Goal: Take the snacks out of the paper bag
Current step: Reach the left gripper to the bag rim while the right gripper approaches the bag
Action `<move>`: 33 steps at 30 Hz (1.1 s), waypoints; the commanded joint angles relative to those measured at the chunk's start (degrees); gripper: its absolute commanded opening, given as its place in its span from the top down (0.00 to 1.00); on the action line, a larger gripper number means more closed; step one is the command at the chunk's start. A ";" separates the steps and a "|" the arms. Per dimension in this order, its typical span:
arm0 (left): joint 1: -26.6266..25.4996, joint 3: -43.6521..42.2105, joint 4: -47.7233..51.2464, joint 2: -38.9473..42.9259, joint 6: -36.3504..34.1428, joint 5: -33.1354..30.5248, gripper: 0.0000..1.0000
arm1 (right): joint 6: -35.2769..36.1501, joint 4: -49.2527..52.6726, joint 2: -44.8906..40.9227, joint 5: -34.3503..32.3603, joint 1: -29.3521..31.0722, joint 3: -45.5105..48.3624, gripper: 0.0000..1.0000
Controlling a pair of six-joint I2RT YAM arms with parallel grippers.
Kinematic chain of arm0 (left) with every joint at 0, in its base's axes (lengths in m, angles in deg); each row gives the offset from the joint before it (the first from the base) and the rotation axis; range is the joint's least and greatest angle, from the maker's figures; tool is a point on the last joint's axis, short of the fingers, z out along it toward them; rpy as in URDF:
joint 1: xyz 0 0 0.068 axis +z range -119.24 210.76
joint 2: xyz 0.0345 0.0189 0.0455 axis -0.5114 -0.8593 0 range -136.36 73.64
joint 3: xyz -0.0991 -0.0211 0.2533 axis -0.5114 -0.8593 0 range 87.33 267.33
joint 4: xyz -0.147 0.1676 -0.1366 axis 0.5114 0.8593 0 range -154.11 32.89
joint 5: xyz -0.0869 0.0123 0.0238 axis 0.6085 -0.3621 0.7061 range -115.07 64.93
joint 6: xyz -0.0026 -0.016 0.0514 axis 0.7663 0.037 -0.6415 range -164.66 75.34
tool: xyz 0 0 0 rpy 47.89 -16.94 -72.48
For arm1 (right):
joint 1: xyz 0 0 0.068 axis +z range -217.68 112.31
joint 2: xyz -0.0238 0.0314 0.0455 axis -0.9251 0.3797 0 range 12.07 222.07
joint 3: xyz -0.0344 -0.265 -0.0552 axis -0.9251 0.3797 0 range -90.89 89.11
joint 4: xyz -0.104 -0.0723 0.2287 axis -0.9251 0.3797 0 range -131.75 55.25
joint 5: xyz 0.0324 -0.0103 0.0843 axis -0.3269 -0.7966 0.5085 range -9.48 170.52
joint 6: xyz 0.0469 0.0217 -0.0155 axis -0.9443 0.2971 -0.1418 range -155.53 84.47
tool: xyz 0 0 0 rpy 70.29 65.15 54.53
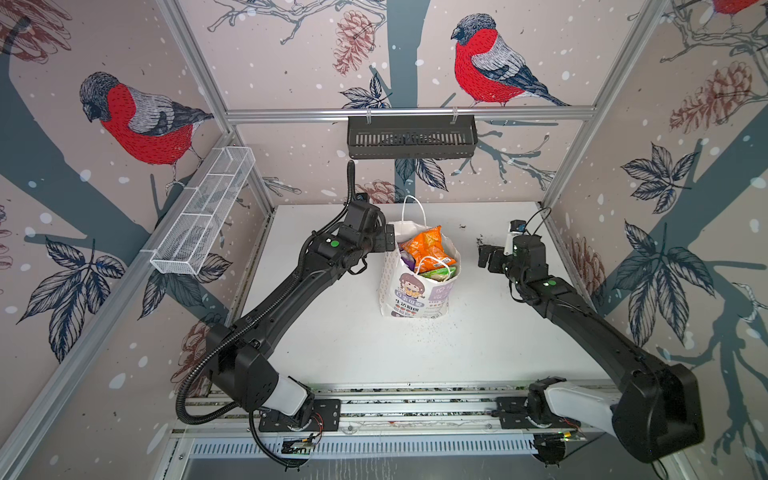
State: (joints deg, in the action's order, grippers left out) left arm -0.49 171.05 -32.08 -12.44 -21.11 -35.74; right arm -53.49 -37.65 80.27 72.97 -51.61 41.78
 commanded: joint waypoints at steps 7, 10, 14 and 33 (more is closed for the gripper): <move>0.21 7.70 7.58 -6.78 -1.63 5.21 0.04 | 1.53 3.99 -0.24 0.43 0.97 -1.58 0.00; 0.31 9.71 7.91 -7.97 -1.92 5.69 0.10 | 1.71 4.08 0.22 0.18 1.24 -1.57 0.00; 0.31 11.20 9.86 -9.27 -2.22 4.88 0.23 | 1.77 4.62 0.81 -0.45 1.39 -1.67 0.00; 0.31 12.01 7.84 -14.82 -2.25 4.03 0.86 | 1.63 4.61 0.53 -1.33 1.62 -1.66 0.00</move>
State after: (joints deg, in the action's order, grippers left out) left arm -0.20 182.00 -25.70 -26.41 -23.27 -31.09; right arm -51.83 -33.06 80.93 72.56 -50.10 40.47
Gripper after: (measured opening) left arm 0.157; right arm 0.997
